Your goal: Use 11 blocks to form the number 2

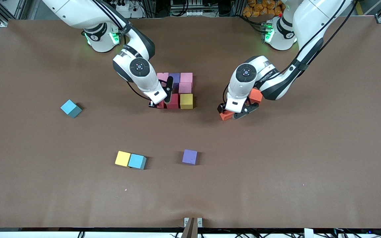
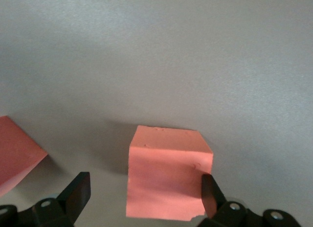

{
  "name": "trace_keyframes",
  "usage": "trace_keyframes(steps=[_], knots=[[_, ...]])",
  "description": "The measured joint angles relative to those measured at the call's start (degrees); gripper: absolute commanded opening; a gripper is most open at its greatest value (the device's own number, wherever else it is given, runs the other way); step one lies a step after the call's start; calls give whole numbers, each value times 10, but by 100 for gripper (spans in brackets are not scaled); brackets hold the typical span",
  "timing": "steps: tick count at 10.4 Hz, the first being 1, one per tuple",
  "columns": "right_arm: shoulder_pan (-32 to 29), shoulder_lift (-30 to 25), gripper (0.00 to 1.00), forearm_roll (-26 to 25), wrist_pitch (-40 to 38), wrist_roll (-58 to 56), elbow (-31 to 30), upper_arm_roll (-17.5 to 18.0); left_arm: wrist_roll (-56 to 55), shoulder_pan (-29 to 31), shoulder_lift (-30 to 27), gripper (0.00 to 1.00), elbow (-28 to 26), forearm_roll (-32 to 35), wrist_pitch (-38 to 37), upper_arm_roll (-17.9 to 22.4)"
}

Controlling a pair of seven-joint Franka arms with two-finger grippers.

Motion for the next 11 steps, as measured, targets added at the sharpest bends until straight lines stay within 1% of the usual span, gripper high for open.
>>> trace_keyframes(steps=[4, 6, 7, 8, 9, 10, 11], knots=[[2, 12, 16, -9, 6, -1, 2, 0, 0, 7, 3, 100, 15, 3, 2, 1], [3, 13, 18, -10, 6, -1, 3, 0, 0, 6, 4, 100, 18, 3, 2, 1], [5, 13, 20, -11, 6, -1, 3, 0, 0, 5, 8, 100, 20, 3, 3, 1], [8, 14, 25, -11, 6, -1, 4, 0, 0, 3, 16, 100, 28, 3, 4, 1], [11, 15, 49, -11, 6, -1, 4, 0, 0, 2, 24, 100, 35, 3, 4, 1], [12, 17, 97, -11, 6, -1, 5, 0, 0, 1, 32, 100, 39, 3, 4, 1], [12, 18, 100, -12, 6, -1, 6, 0, 0, 1, 38, 100, 40, 3, 4, 1]])
